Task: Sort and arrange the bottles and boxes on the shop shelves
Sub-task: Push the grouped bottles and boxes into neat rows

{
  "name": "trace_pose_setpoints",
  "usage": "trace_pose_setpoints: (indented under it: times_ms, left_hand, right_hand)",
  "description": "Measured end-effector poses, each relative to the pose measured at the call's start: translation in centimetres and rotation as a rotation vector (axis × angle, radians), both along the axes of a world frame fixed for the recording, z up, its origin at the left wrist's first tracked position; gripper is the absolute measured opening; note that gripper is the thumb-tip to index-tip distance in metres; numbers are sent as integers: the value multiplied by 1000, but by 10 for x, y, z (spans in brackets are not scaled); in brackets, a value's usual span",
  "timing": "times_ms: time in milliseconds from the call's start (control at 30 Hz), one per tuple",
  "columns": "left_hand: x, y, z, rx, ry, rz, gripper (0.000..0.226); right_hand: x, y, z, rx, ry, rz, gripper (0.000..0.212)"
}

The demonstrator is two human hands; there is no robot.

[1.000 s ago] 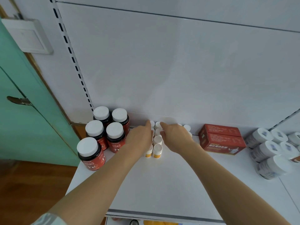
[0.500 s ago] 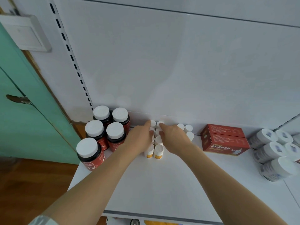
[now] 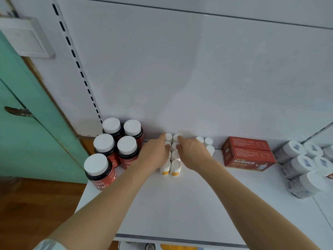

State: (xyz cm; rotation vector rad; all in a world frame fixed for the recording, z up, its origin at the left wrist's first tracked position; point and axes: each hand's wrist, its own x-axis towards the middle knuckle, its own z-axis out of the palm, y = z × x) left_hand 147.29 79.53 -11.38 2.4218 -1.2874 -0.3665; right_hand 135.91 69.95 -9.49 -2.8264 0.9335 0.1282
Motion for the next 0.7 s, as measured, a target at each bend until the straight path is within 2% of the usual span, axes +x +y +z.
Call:
trace_pose_setpoints:
  times_ms: [167,333,400,500,700]
  left_hand:
    - [-4,-1,6,0,-98,29,32]
    - [-13,-3,23,-42,-310,51,51]
    - [-19,-5,29,-126,-365,-11,46]
    - [-33,-15,33,-224,-334,-171,39]
    - [-55,-39,23,-121,-361,-329,45]
  right_hand:
    - [-5,0,9,-68,-66,7,14]
    - [-26,-10,22,-177,-206,-8,25]
    - [-41,-18,26,-224,-218,-34,27]
    - [-67,-28,27,-253,-193,-96,31]
    - [-100,-45,20,-241,-77,-52,34]
